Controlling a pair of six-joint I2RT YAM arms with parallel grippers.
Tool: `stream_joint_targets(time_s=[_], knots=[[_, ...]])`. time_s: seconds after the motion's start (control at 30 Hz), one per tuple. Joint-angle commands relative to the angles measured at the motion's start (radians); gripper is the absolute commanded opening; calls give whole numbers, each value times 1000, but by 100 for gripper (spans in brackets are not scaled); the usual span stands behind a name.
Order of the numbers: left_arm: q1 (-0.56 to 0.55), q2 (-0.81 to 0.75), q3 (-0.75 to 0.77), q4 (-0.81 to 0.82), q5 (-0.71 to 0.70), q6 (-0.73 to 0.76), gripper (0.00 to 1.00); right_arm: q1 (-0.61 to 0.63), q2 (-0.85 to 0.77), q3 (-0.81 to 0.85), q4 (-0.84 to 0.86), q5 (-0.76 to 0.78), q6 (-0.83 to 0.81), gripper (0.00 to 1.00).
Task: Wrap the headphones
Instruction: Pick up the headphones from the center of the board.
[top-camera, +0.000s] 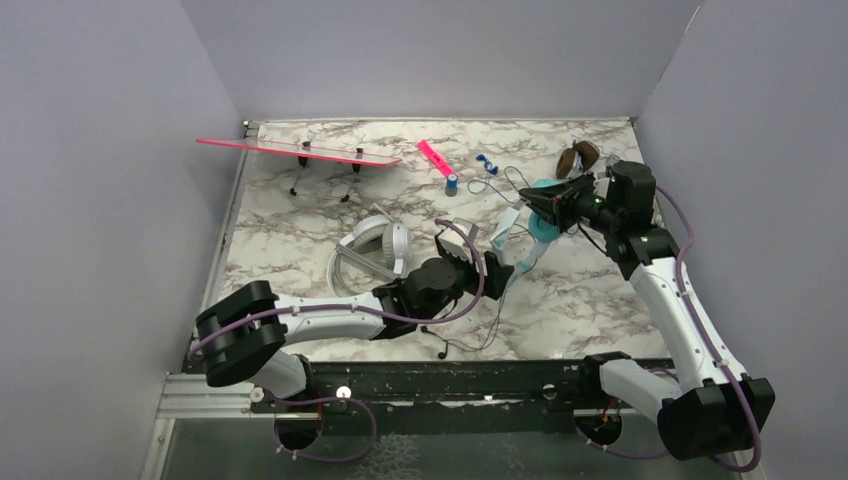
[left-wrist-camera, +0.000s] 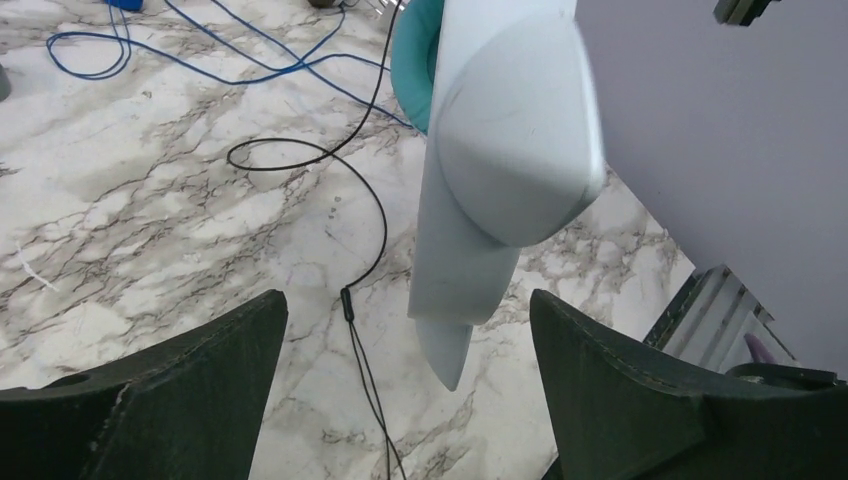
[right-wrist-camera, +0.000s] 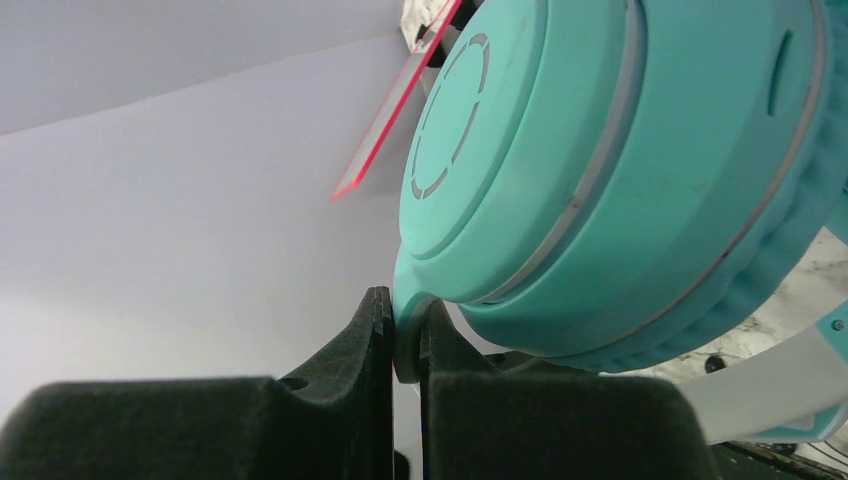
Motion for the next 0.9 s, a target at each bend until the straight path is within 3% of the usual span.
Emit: stream_joint_targets(time_s=[0.0, 0.2, 0.43, 0.5, 0.6, 0.67, 0.8, 0.83, 0.87], knots=[[-6, 88, -15, 304, -43, 61, 87, 1, -7, 68, 78, -27, 53, 0], [-6, 177, 21, 398, -117, 71, 79, 0, -9, 86, 51, -16, 53, 0], [-6, 194, 28, 495, -134, 87, 78, 1, -13, 61, 60, -30, 65, 0], [-5, 202, 34, 515, -120, 104, 73, 3, -15, 60, 62, -31, 69, 0], [-2, 222, 45, 521, -90, 96, 54, 7, -17, 63, 70, -33, 75, 0], [1, 231, 54, 518, -83, 100, 29, 10, -21, 69, 63, -30, 73, 0], [32, 222, 80, 459, -72, 104, 10, 15, -28, 75, 64, -34, 77, 0], [43, 209, 83, 442, -62, 94, 3, 16, -25, 77, 68, -41, 68, 2], [56, 192, 94, 403, -44, 77, 0, 15, -26, 77, 80, -49, 49, 11]])
